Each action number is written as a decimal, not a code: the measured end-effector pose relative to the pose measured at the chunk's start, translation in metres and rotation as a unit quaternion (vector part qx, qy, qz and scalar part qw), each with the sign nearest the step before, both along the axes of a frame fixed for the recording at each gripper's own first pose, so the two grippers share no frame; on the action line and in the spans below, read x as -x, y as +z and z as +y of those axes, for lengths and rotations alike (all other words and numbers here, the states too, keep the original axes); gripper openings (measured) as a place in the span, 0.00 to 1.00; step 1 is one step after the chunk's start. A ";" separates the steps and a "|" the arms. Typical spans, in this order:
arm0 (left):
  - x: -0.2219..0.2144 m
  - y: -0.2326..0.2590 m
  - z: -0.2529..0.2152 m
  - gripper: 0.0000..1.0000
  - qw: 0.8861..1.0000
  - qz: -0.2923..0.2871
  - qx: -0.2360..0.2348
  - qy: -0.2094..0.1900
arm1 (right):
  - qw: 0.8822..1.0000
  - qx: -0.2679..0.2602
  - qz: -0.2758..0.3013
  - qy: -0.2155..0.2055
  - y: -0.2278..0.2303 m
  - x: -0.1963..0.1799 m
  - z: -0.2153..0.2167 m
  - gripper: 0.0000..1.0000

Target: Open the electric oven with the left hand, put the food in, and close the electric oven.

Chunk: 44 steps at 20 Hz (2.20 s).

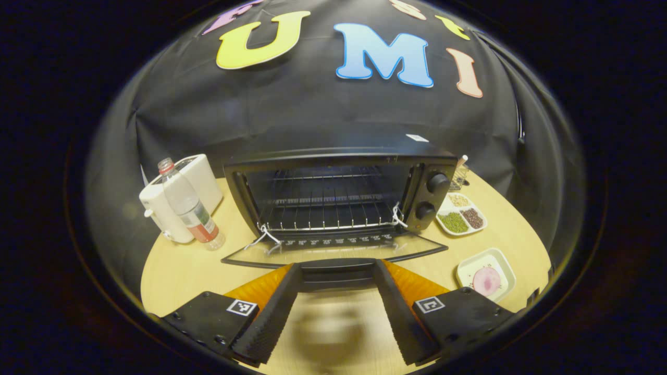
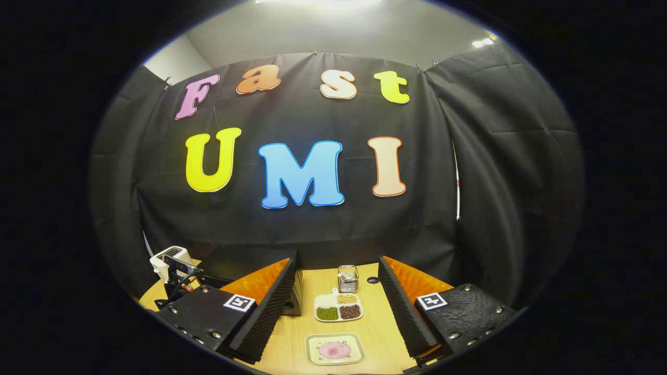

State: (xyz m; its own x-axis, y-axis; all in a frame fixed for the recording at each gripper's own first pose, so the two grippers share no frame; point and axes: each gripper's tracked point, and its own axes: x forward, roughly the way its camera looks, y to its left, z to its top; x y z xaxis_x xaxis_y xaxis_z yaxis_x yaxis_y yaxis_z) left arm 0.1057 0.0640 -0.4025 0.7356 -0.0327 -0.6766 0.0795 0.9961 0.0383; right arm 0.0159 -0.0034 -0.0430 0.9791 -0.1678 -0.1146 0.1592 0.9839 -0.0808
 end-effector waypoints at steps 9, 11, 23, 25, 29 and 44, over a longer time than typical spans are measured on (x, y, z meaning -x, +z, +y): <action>0.023 -0.029 0.002 0.95 1.000 0.029 -0.003 -0.010 | 1.000 0.002 0.019 0.003 -0.009 0.007 0.000 0.97; 0.021 -0.021 0.003 0.94 1.000 0.020 -0.005 -0.013 | 1.000 -0.004 0.026 0.003 -0.014 0.007 -0.002 0.97; 0.001 0.227 0.002 0.93 0.974 -0.216 0.064 0.009 | 0.981 -0.078 0.174 0.047 -0.098 -0.008 -0.034 0.97; 0.007 0.275 0.011 0.92 0.963 -0.259 0.073 0.022 | 0.976 -0.091 0.196 0.043 -0.115 -0.011 -0.044 0.97; 0.021 0.353 0.036 0.95 0.944 -0.320 0.073 0.042 | 0.965 -0.119 0.230 0.039 -0.145 -0.016 -0.058 0.98; 0.072 0.359 0.085 0.94 0.940 -0.322 0.065 0.095 | 0.888 -0.073 0.454 0.027 -0.304 -0.023 -0.093 0.98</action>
State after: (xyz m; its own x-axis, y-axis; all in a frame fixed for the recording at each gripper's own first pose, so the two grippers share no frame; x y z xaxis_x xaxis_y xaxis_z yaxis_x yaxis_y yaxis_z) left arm 0.0336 0.1491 -0.0439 0.9922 0.0886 -0.0874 -0.0977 0.9896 -0.1057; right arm 0.0384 -0.0965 -0.3471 0.4790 -0.0422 -0.8768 0.0461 0.9987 -0.0229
